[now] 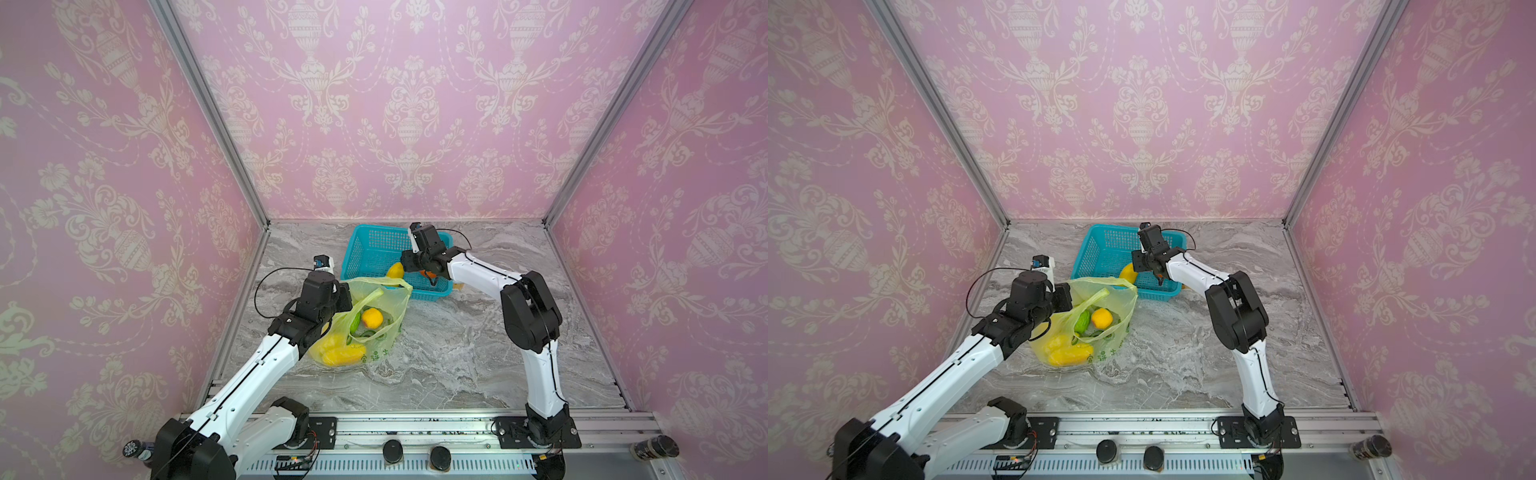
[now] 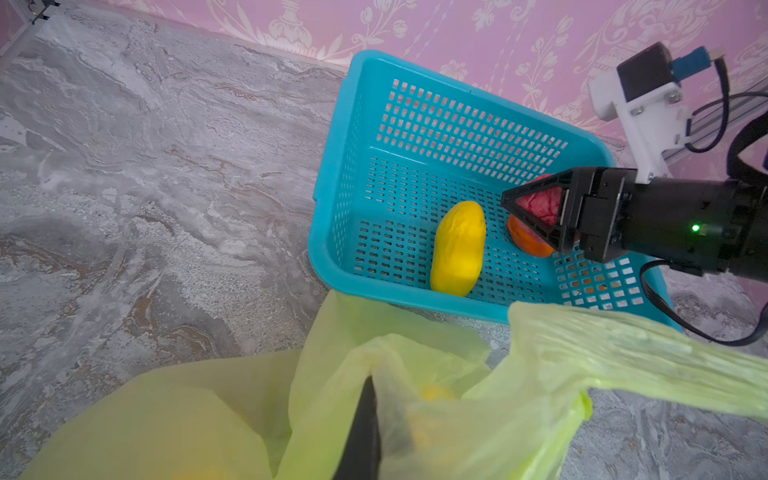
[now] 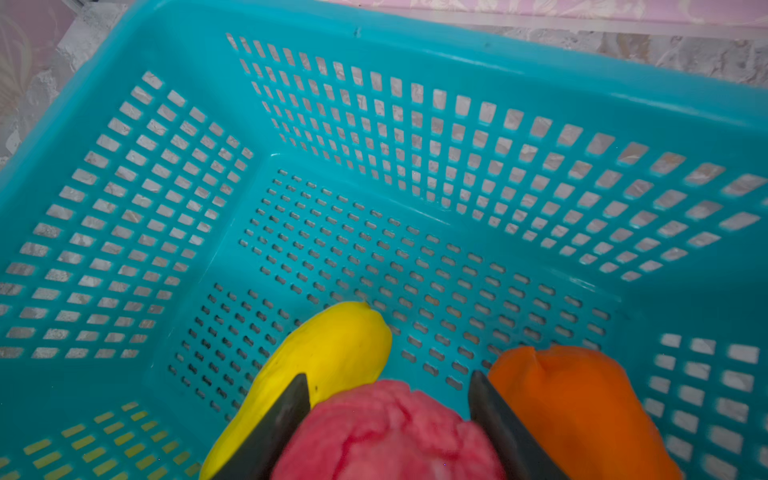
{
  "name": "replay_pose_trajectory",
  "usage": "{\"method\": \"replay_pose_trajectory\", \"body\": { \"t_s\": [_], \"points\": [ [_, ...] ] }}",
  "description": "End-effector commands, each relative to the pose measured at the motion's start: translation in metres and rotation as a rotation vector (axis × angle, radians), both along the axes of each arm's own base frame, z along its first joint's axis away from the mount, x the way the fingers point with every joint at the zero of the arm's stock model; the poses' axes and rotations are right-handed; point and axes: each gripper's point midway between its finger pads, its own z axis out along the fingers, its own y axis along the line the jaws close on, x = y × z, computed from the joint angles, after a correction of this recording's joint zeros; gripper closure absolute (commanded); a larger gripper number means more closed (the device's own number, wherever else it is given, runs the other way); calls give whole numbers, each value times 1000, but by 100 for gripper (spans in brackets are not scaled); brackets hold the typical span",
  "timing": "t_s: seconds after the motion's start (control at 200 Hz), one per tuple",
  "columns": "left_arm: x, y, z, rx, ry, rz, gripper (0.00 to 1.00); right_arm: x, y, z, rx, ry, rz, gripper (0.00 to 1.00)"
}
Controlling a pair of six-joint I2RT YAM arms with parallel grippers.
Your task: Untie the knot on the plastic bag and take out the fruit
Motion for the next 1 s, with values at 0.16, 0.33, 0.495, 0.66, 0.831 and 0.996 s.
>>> {"method": "replay_pose_trajectory", "body": {
  "t_s": [0.16,0.33,0.495,0.66,0.831,0.996],
  "points": [
    [0,0,-1,12,-6,-10,100,-23,5,48,84,-72,53,6],
    [-1,-2,-2,5,-4,-15,100,-53,-21,100,81,-188,13,2],
    [-1,0,0,5,-8,-12,100,-116,-52,149,121,-330,1,11],
    [-1,0,0,7,-8,-10,100,-209,-19,181,159,-474,234,17],
    [-1,0,1,4,-10,-8,100,-275,38,166,212,-477,471,13],
    [-2,-1,0,3,-8,-12,100,-278,93,119,181,-347,529,1]
  ]
}}
